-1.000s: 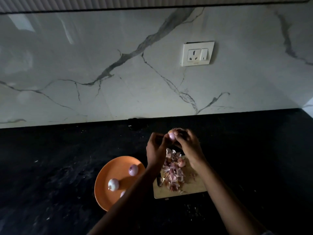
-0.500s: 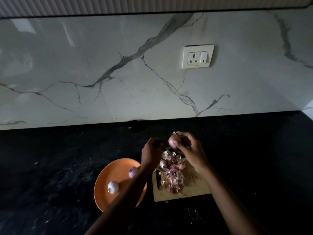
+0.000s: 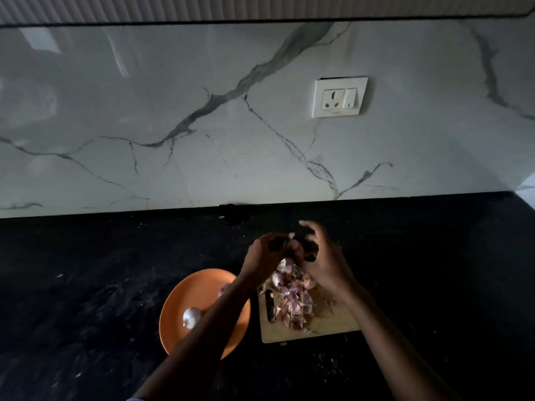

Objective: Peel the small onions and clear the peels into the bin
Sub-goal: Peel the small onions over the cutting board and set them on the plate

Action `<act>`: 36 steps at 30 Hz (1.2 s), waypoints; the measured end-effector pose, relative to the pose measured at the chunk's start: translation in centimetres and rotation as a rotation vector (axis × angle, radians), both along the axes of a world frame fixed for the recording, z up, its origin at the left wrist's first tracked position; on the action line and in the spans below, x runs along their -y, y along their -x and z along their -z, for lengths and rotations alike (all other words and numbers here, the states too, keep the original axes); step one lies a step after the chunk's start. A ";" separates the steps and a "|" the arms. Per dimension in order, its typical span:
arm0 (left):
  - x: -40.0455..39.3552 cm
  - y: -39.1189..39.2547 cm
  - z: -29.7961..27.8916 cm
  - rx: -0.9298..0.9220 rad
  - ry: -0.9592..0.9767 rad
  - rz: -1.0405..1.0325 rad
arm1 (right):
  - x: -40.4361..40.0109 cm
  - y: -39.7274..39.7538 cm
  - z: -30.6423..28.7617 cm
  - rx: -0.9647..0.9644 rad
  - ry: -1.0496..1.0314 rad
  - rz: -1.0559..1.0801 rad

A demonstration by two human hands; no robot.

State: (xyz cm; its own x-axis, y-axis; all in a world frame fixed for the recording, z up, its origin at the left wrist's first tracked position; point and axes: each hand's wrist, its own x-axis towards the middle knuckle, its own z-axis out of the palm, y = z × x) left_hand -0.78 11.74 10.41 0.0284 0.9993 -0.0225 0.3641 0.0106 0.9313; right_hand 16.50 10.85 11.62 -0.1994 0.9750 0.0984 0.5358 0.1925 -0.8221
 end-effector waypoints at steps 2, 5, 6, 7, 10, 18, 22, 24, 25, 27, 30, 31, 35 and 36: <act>0.2 0.0 -0.2 0.097 0.007 -0.017 | -0.3 -0.1 0.0 -0.037 0.000 0.006; 0.4 0.0 -0.1 0.259 0.015 -0.063 | -0.7 -0.4 0.6 -0.064 0.021 -0.002; 0.4 0.0 -0.1 0.276 0.006 -0.077 | -0.9 -0.5 0.9 -0.068 0.023 0.007; 0.4 0.0 -0.1 0.306 0.003 -0.087 | -1.0 -0.6 1.0 -0.087 0.029 0.019; 0.4 -0.1 -0.3 0.367 -0.005 -0.115 | -1.1 -0.7 1.2 -0.175 0.071 0.046; 0.5 -0.3 0.5 0.540 -0.004 -0.177 | -1.0 -0.8 1.3 -0.256 0.138 0.012; 0.8 -0.9 0.7 0.676 0.054 -0.223 | -0.9 -0.4 1.3 -0.334 0.152 0.009; 1.0 -1.1 0.6 0.773 0.112 -0.223 | -0.8 -0.4 1.5 -0.399 0.193 0.012; 1.0 -1.2 0.6 0.831 0.139 -0.219 | -0.8 -0.3 1.6 -0.431 0.222 0.017; 0.9 -1.1 0.5 0.959 0.178 -0.245 | -0.8 -0.3 1.5 -0.536 0.274 0.038; 0.9 0.1 1.4 0.934 0.237 -0.285 | -0.9 -0.8 0.6 -0.796 0.331 0.102; 1.0 0.5 2.0 0.778 0.238 -0.259 | -0.9 -1.1 0.5 -0.821 0.335 0.103; 0.9 1.5 4.3 -0.042 0.174 -0.025 | -1.2 -1.8 0.6 -0.816 0.336 0.092; 0.9 1.5 4.2 -0.162 0.180 0.040 | -1.2 -1.8 0.7 -0.810 0.339 0.092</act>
State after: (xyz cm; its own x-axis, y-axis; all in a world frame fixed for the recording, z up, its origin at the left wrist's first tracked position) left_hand -2.25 10.89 6.24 0.0498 0.9769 -0.2078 0.5121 0.1537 0.8451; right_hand 18.35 12.01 10.89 -0.1128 0.9860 -0.1225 -0.2353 -0.1463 -0.9608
